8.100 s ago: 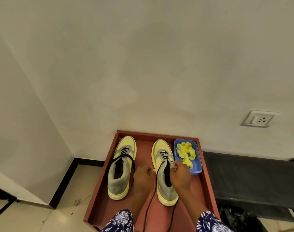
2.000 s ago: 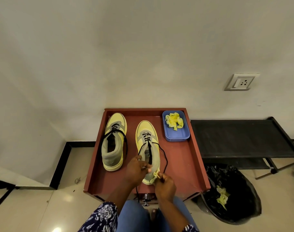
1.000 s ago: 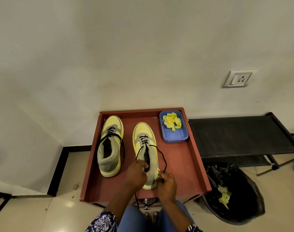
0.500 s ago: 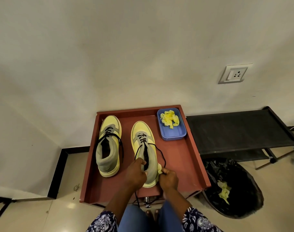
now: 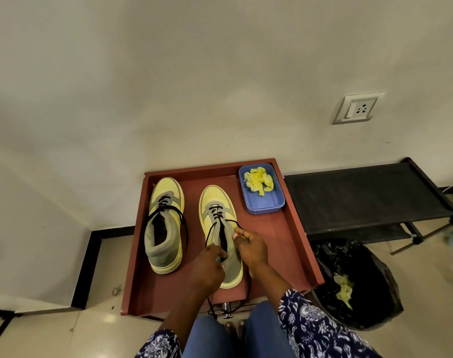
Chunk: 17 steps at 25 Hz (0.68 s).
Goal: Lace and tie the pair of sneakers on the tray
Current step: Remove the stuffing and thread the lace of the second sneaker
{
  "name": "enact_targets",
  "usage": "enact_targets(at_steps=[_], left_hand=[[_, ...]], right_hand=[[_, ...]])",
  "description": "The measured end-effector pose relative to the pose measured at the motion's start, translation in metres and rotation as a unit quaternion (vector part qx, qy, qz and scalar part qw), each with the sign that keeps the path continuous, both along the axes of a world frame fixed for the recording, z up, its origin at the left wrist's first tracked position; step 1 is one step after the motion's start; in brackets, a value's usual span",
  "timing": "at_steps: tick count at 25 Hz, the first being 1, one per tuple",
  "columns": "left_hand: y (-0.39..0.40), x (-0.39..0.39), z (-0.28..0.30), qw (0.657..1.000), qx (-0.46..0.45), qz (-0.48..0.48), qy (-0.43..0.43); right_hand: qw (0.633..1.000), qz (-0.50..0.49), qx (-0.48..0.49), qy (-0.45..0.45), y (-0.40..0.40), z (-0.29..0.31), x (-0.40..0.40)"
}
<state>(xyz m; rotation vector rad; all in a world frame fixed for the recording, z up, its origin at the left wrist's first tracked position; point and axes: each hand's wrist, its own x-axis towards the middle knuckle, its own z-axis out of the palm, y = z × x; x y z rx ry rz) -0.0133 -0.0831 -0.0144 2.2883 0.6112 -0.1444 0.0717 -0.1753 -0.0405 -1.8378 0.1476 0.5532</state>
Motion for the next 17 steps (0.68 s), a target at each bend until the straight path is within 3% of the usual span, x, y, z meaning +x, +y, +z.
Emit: enact_targets(at_steps=[4,13,17], left_hand=[[0.000,-0.001,-0.001,1.000,-0.013,0.007,-0.007],[-0.003,0.000,0.002,1.000,-0.007,0.005,-0.018],[-0.002,-0.001,0.002,1.000,0.006,-0.002,-0.016]], right_hand=[[0.996,0.004,-0.025,-0.087,-0.011,-0.001,-0.016],[0.995,-0.042,0.007,-0.089,-0.015,0.002,-0.023],[0.986,0.046,-0.034,-0.156,0.002,0.018,0.000]])
